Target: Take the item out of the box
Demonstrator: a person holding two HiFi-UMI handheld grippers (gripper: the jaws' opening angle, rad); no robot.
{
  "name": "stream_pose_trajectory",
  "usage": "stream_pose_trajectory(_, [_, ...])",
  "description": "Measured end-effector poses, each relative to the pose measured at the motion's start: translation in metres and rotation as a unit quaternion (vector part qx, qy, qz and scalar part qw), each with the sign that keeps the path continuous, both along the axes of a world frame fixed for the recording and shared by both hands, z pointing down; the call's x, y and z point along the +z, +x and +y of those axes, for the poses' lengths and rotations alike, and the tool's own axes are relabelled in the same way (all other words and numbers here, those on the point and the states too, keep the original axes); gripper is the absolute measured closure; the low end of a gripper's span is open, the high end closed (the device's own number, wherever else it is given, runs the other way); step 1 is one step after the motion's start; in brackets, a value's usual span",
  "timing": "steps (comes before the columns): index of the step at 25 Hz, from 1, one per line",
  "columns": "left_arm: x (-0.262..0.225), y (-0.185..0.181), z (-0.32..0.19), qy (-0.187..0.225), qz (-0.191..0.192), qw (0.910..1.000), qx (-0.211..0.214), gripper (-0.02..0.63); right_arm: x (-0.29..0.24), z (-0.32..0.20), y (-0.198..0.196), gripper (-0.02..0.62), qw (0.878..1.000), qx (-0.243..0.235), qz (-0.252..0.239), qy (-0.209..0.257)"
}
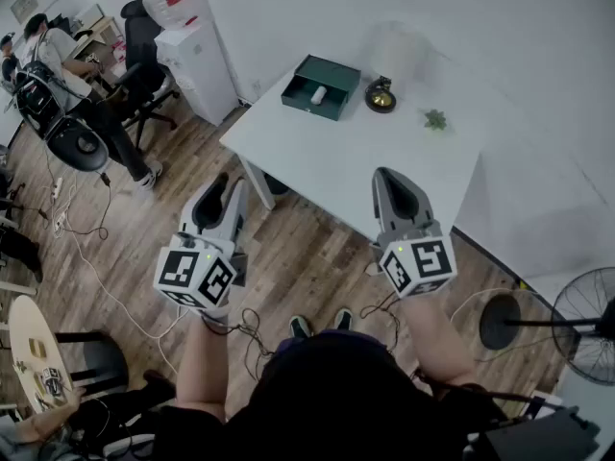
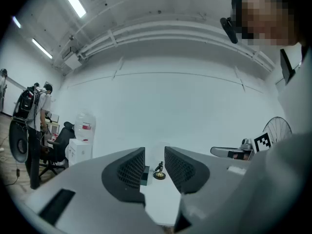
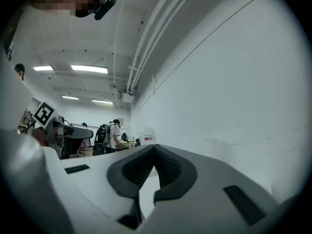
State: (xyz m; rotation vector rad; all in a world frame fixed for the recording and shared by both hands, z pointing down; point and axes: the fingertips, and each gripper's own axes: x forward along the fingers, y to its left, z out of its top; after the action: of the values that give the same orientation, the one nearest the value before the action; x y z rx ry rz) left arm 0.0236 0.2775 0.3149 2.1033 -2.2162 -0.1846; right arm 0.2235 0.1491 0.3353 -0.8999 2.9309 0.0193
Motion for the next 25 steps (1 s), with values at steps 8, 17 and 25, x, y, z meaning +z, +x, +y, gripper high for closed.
stream_pose_trajectory(8, [-0.009, 0.049, -0.013, 0.003, -0.019, 0.9998, -0.012, 0.486, -0.001, -0.012, 0.039, 0.592, 1.0, -0.02, -0.012, -0.004])
stream_pose_trajectory(17, [-0.011, 0.06, -0.006, 0.007, -0.02, 0.9995, -0.025, 0.488, 0.001, -0.028, 0.051, 0.534, 0.999, -0.019, -0.03, -0.012])
stream_pose_trajectory(25, [0.002, 0.004, -0.036, 0.01, 0.001, 0.9999, -0.012, 0.489, 0.004, -0.053, 0.005, 0.54, 1.0, -0.009, -0.022, -0.016])
